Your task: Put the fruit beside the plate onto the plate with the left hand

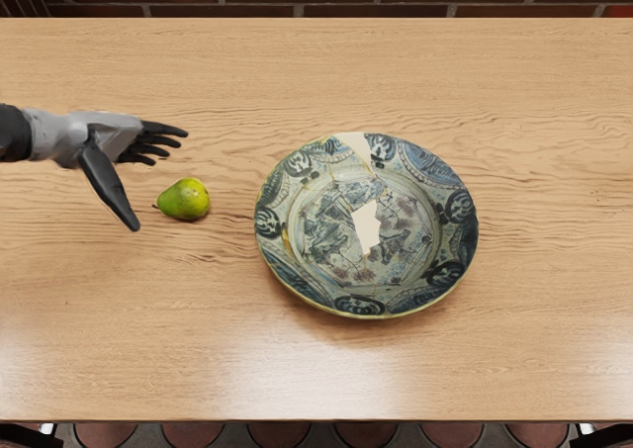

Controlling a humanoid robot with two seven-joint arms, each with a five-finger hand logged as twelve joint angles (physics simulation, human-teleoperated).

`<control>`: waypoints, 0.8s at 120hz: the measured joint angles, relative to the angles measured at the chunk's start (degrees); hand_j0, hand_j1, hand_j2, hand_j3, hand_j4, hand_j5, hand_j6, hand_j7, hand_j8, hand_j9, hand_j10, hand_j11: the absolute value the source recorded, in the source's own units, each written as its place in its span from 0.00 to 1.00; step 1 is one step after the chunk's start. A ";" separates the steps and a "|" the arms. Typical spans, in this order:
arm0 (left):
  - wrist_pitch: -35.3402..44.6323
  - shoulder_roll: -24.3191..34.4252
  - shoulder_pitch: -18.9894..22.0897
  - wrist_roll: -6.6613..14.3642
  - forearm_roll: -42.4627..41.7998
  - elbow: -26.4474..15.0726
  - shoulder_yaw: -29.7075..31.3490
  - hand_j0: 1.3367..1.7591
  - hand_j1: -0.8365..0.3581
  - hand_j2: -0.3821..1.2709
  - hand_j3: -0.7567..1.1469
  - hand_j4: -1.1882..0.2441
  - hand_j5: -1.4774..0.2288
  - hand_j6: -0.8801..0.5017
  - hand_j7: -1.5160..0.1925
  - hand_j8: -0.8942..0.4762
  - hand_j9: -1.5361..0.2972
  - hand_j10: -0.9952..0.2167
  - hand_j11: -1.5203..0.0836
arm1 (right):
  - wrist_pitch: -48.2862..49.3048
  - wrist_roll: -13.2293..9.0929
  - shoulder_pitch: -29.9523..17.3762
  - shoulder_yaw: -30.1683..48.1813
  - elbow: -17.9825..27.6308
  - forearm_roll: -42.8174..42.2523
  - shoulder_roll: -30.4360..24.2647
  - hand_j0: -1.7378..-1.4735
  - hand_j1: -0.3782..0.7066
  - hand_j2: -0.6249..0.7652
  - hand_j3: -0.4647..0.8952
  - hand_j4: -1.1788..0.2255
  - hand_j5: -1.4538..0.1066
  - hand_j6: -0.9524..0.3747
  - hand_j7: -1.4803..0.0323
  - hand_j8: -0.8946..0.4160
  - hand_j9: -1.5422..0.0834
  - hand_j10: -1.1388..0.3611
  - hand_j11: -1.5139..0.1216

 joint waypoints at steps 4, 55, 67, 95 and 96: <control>2.97 -0.43 -0.13 0.00 2.91 -1.55 0.15 0.76 0.96 0.24 0.40 0.80 0.84 0.61 0.86 0.63 0.81 0.79 0.92 | 0.00 0.00 0.00 0.00 0.00 0.00 0.00 0.30 0.04 0.45 0.34 0.83 0.92 0.71 0.97 0.67 0.94 0.75 0.91; 29.07 -8.71 -2.70 0.00 26.03 -5.51 16.52 0.76 0.96 0.24 0.40 0.80 0.84 0.61 0.86 0.63 0.81 0.79 0.92 | 0.00 0.01 0.00 -0.01 0.00 -0.02 0.00 0.30 0.04 0.45 0.34 0.83 0.92 0.71 0.97 0.67 0.94 0.75 0.91; 29.76 -10.38 -2.91 0.00 27.14 -5.59 20.13 0.76 0.96 0.24 0.40 0.80 0.84 0.61 0.86 0.62 0.81 0.79 0.92 | 0.00 -0.01 0.00 -0.01 0.00 -0.02 0.00 0.30 0.04 0.45 0.34 0.83 0.92 0.71 0.97 0.67 0.94 0.75 0.91; 35.75 -10.45 -2.12 0.00 30.64 -5.57 23.13 0.76 0.96 0.24 0.40 0.80 0.84 0.61 0.86 0.62 0.81 0.79 0.92 | 0.00 0.01 0.00 -0.01 0.00 -0.02 0.00 0.30 0.04 0.45 0.34 0.83 0.92 0.71 0.97 0.67 0.94 0.75 0.91; 35.97 -10.44 -2.10 0.00 30.70 -5.56 23.20 0.76 0.96 0.24 0.40 0.80 0.84 0.61 0.86 0.62 0.81 0.79 0.92 | 0.00 0.01 0.00 -0.01 0.00 -0.02 0.00 0.30 0.04 0.45 0.34 0.83 0.92 0.71 0.97 0.67 0.94 0.75 0.91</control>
